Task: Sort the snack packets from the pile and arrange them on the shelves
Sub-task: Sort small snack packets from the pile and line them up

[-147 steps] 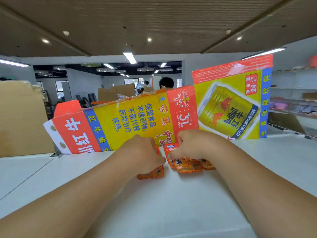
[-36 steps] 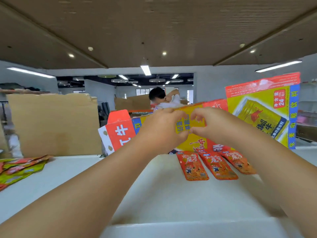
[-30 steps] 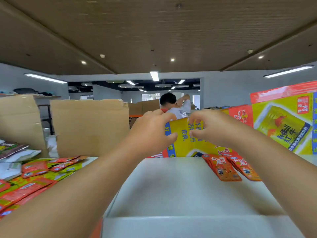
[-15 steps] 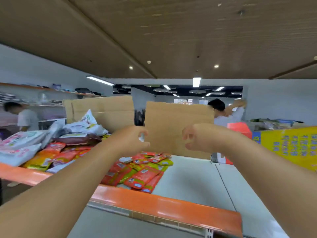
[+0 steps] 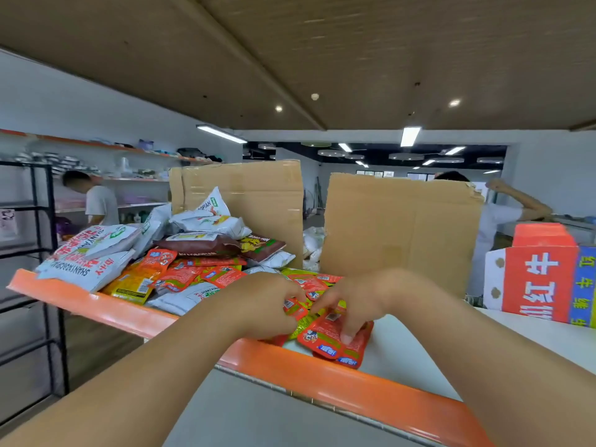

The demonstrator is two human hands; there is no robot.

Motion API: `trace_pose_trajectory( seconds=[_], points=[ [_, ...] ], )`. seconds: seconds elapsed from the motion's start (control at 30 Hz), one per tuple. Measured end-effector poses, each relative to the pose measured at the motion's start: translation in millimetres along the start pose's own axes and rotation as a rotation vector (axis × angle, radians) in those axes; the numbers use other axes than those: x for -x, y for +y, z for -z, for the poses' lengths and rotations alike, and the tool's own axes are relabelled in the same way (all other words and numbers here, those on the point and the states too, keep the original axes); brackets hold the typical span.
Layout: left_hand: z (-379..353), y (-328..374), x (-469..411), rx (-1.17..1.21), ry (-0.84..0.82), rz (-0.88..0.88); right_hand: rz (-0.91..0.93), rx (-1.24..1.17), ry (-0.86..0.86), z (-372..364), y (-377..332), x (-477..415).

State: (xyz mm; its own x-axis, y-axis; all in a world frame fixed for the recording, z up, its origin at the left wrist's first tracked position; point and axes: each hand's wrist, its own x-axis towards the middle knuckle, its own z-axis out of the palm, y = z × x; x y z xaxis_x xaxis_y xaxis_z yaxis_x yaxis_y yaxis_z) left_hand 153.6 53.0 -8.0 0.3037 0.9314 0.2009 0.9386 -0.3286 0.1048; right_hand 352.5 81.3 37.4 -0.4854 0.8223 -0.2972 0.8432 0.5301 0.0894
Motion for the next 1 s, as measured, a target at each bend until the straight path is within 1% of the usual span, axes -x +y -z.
trace_pose_trajectory(
  seconds=[0.13, 0.2, 0.27, 0.33, 0.4, 0.47, 0.57, 0.67, 0.73, 0.83, 1.0],
  points=[
    [-14, 6, -4, 0.018, 0.118, -0.046, 0.033, -0.125, 0.044, -11, 9, -9],
    [-22, 11, -7, 0.036, 0.185, -0.068, 0.016, -0.196, 0.116, -18, 20, -11],
    [-26, 14, -9, 0.111, 0.252, -0.055, -0.015, -0.235, 0.264, -20, 29, -13],
    [-27, 18, -13, 0.185, 0.308, -0.024, -0.057, -0.261, 0.456, -20, 37, -18],
    [-28, 25, -17, 0.219, 0.292, 0.004, -0.118, -0.295, 0.65, -20, 42, -23],
    [-30, 35, -21, 0.207, 0.237, 0.04, -0.174, -0.339, 0.764, -24, 47, -26],
    [-30, 50, -30, 0.1, 0.165, 0.099, -0.231, -0.402, 0.803, -27, 55, -22],
    [-28, 63, -33, 0.04, 0.061, 0.092, -0.324, -0.508, 0.837, -24, 64, -14],
    [-25, 68, -34, 0.093, 0.013, 0.076, -0.365, -0.549, 0.836, -24, 67, -11],
    [-20, 74, -35, 0.204, -0.067, 0.063, -0.397, -0.54, 0.799, -25, 67, -11],
    [-16, 82, -35, 0.192, -0.139, 0.059, -0.398, -0.565, 0.785, -29, 69, -12]
  ],
)
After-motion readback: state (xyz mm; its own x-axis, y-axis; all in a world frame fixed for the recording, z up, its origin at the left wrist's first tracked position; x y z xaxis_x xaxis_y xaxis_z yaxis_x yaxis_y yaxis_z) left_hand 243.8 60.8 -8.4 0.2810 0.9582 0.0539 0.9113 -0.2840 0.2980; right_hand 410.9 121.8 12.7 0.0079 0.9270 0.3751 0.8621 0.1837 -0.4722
